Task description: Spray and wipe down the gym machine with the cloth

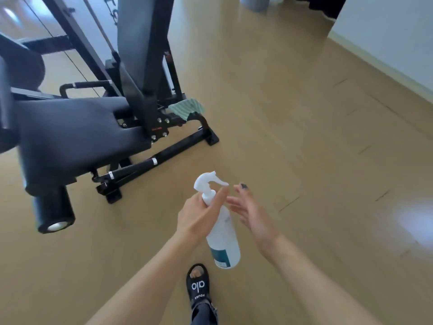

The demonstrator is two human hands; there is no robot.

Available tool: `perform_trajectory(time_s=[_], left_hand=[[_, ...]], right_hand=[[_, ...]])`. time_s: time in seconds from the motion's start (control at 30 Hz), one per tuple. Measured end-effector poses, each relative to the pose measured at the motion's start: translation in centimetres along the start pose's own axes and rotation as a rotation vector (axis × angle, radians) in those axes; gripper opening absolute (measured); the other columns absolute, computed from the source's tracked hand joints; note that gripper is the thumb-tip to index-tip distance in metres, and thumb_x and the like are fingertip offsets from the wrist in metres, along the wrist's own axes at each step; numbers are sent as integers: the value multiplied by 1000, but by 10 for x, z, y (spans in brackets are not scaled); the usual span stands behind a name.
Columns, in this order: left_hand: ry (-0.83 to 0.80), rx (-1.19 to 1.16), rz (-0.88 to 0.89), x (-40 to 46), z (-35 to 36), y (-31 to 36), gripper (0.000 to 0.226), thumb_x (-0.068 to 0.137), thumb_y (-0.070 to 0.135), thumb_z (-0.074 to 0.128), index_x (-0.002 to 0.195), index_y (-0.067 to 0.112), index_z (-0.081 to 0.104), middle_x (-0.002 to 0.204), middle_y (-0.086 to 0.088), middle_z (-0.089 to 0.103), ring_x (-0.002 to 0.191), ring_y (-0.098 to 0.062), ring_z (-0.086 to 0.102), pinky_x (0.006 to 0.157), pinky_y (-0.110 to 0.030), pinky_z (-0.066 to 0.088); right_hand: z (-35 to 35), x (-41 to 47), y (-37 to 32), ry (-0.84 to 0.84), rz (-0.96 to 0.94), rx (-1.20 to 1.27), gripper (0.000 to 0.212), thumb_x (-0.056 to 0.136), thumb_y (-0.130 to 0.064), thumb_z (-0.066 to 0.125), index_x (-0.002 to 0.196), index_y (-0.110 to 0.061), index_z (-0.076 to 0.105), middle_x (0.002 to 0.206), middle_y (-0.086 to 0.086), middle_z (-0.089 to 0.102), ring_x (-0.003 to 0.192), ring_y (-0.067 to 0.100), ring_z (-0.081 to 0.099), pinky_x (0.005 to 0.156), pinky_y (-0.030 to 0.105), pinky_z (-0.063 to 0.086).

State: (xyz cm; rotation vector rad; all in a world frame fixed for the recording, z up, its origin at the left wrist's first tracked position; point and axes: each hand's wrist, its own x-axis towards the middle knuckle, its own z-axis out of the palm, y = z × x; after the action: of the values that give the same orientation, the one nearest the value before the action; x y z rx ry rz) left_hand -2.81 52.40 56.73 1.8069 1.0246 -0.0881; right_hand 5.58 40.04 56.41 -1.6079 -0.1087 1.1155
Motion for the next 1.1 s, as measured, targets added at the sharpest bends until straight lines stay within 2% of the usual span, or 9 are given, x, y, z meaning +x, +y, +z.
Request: perform_trajectory(time_s=[0.07, 0.17, 0.3, 0.43, 0.57, 0.67, 0.87, 1.0, 1.1], left_hand=[[50, -112, -63, 12, -33, -2, 77, 78, 89, 38, 88, 17, 66, 83, -2, 73, 82, -25, 69, 86, -46, 56], [111, -305, -132, 31, -76, -2, 64, 77, 85, 46, 80, 27, 71, 80, 10, 75, 88, -21, 72, 90, -46, 58], [86, -541, -87, 62, -122, 7, 21, 97, 55, 63, 105, 39, 73, 97, 12, 77, 96, -13, 70, 89, -34, 57], [-45, -645, -19, 96, -173, 16, 23, 97, 27, 73, 119, 35, 72, 115, 9, 78, 108, -19, 74, 97, -38, 58], [-28, -671, -119, 129, -201, 37, 22, 103, 37, 65, 99, 16, 69, 102, -1, 79, 62, -15, 67, 64, -30, 55], [135, -556, -109, 163, -199, 42, 37, 105, 43, 56, 84, 16, 69, 87, -7, 68, 52, -13, 55, 63, -30, 49], [242, -381, -38, 232, -192, 37, 34, 106, 34, 56, 94, 4, 68, 62, 0, 53, 55, -11, 47, 61, -31, 45], [297, -392, -96, 281, -193, 28, 32, 105, 28, 58, 87, 3, 67, 56, 4, 51, 50, -10, 45, 54, -25, 43], [334, -396, -130, 317, -185, 22, 31, 105, 26, 59, 83, 5, 68, 59, -1, 53, 51, -11, 48, 51, -23, 43]], right_hand=[[39, 12, -9, -40, 71, 6, 48, 104, -61, 23, 124, -33, 56, 110, -10, 72, 104, 2, 66, 84, 18, 47], [88, 34, -29, -84, 113, -13, 64, 110, -43, 14, 106, -6, 66, 77, -1, 74, 67, 5, 70, 57, 14, 50], [132, 67, -56, -81, 49, -65, 59, 112, -34, 18, 103, -2, 67, 81, 8, 70, 53, 0, 65, 48, 11, 46], [160, 98, -83, -77, 136, 26, 54, 111, -37, 20, 103, -11, 67, 79, 2, 75, 69, 10, 71, 59, 20, 55], [165, 135, -99, -103, 201, -3, 55, 111, -36, 18, 94, -15, 66, 73, -3, 75, 70, 9, 70, 63, 23, 54], [167, 174, -116, -128, 237, -148, 53, 111, -36, 20, 90, -14, 64, 75, -1, 74, 82, 17, 67, 67, 23, 53], [130, 309, -146, -7, 208, -374, 31, 104, -35, 48, 125, -13, 55, 104, 5, 67, 87, 19, 64, 71, 29, 47], [96, 415, -172, 87, 232, -330, 53, 98, -31, 61, 144, -13, 42, 117, 8, 63, 86, 22, 64, 90, 41, 56], [83, 479, -178, 147, 268, -267, 66, 96, -29, 67, 151, -11, 33, 129, 18, 59, 104, 27, 65, 105, 50, 50]])
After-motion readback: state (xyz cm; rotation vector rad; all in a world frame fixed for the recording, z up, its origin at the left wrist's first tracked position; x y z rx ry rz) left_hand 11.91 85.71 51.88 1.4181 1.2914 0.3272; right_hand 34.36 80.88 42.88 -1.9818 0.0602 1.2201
